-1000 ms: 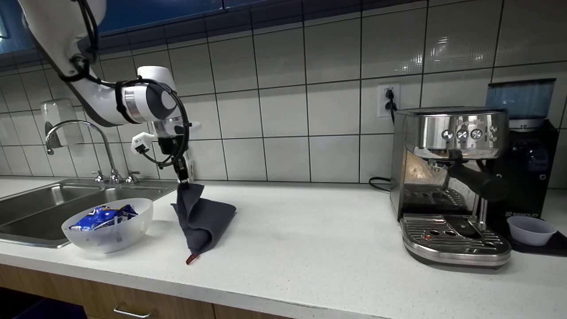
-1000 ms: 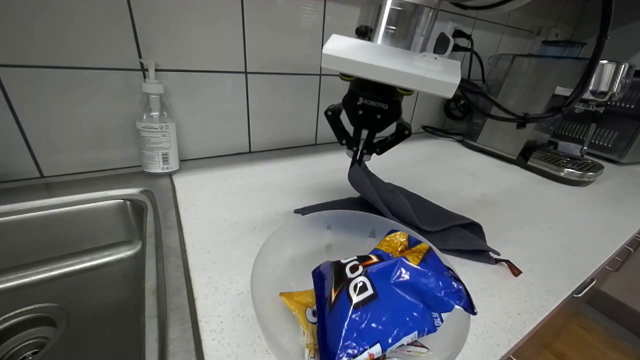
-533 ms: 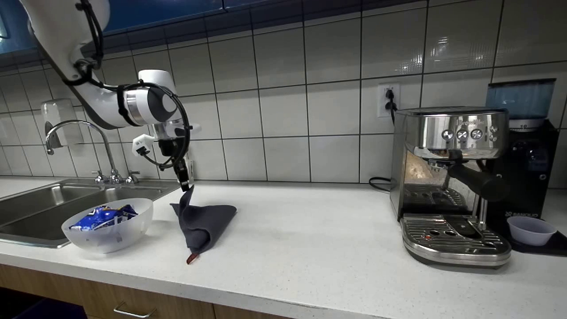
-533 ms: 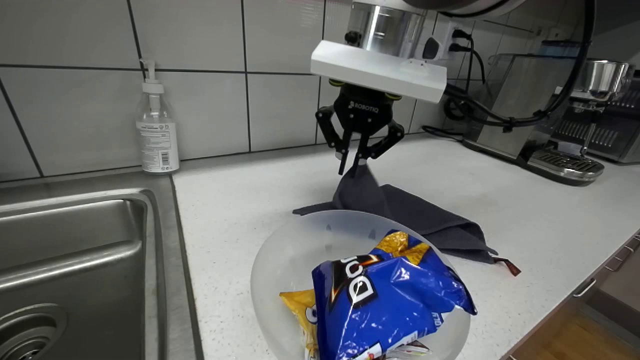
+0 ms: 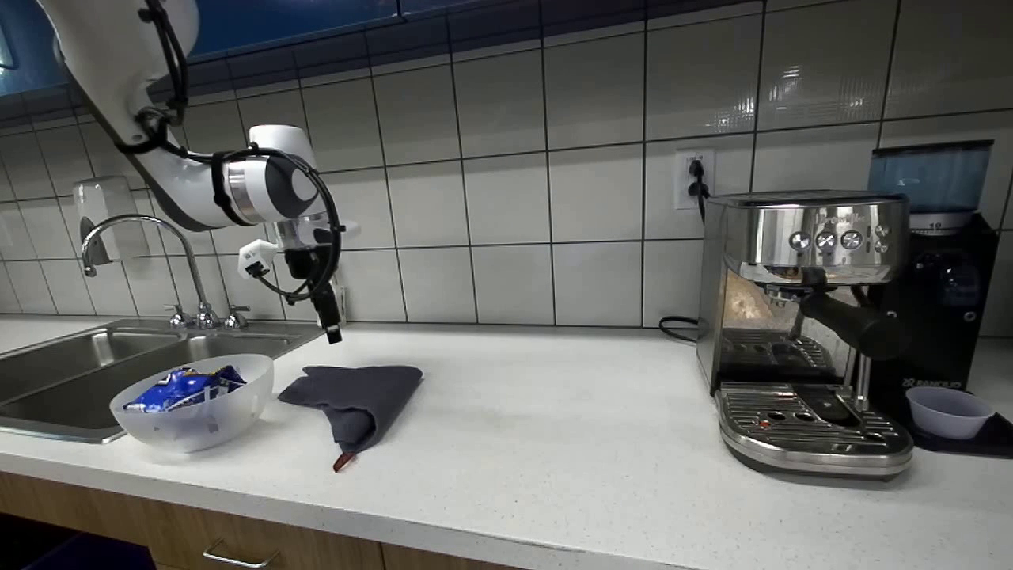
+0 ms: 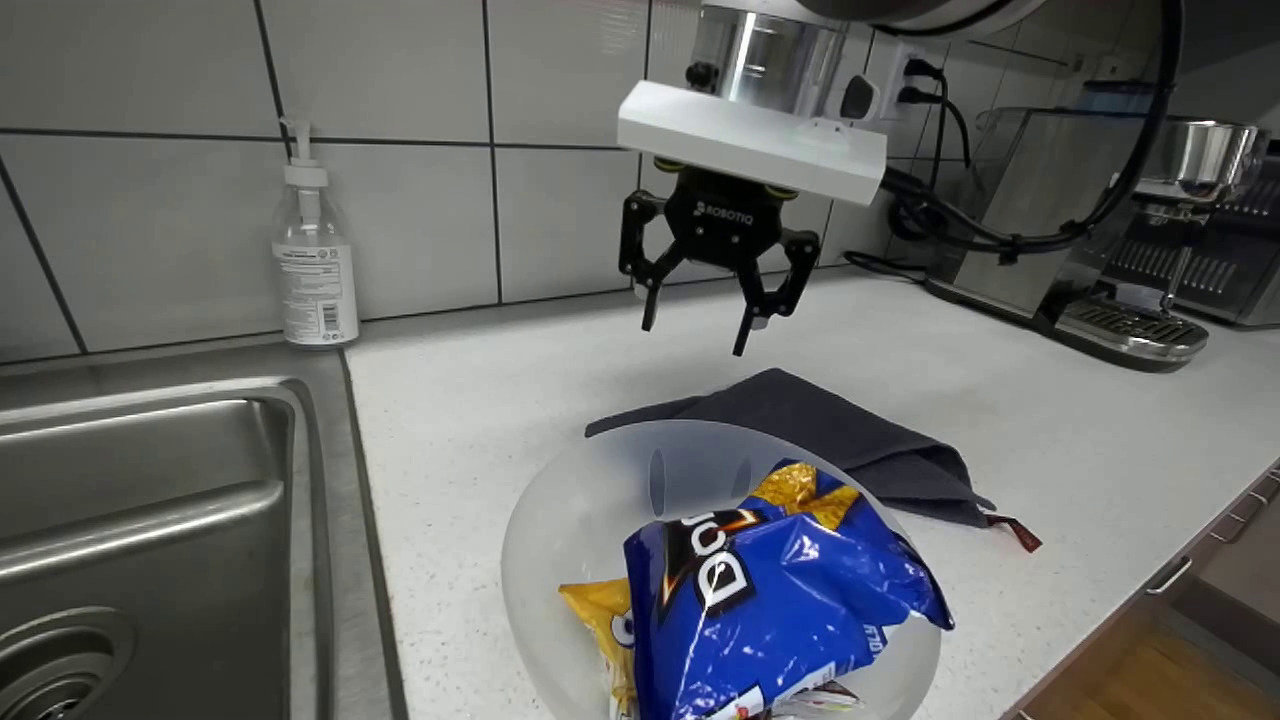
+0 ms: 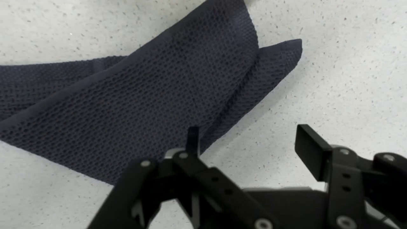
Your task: Fold the grey towel twice in a triangular shape
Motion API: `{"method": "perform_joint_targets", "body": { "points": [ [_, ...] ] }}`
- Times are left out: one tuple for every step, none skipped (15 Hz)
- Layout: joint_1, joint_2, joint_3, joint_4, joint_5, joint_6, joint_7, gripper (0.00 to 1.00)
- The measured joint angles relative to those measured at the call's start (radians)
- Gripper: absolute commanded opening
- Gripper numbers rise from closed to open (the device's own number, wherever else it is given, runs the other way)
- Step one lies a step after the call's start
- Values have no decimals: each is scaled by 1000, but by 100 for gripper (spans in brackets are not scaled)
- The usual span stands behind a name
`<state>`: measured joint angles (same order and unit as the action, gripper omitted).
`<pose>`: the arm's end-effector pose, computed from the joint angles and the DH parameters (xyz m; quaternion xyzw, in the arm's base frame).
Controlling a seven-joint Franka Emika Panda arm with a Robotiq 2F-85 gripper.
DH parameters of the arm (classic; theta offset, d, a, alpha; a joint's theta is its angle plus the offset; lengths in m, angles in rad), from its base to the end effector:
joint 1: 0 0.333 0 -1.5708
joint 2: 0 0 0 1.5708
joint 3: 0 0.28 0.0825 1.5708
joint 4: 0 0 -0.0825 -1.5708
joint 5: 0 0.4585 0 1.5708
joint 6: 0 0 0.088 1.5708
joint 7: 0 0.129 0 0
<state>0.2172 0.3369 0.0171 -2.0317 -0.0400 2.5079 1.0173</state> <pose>0.6368 0.1520 0.1839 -0.9275 0.3671 -0.0624 0.0326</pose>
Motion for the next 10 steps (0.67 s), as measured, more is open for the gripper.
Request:
{"method": "perform_joint_targets", "body": {
  "points": [
    [0, 0, -1, 0, 1, 0, 0, 100],
    [0, 0, -3, 0, 1, 0, 0, 100],
    [-1, 0, -4, 0, 1, 0, 0, 100],
    [-2, 0, -6, 0, 2, 0, 0, 100],
    [-3, 0, -7, 0, 2, 0, 0, 100],
    [-5, 0, -9, 0, 3, 0, 0, 100],
    [-6, 0, -13, 0, 5, 0, 0, 100],
    [-8, -1, -16, -1, 6, 0, 0, 100],
    [-11, -2, -18, -3, 7, 0, 0, 100],
    [-14, -4, -20, -5, 7, 0, -1, 100]
  ]
}}
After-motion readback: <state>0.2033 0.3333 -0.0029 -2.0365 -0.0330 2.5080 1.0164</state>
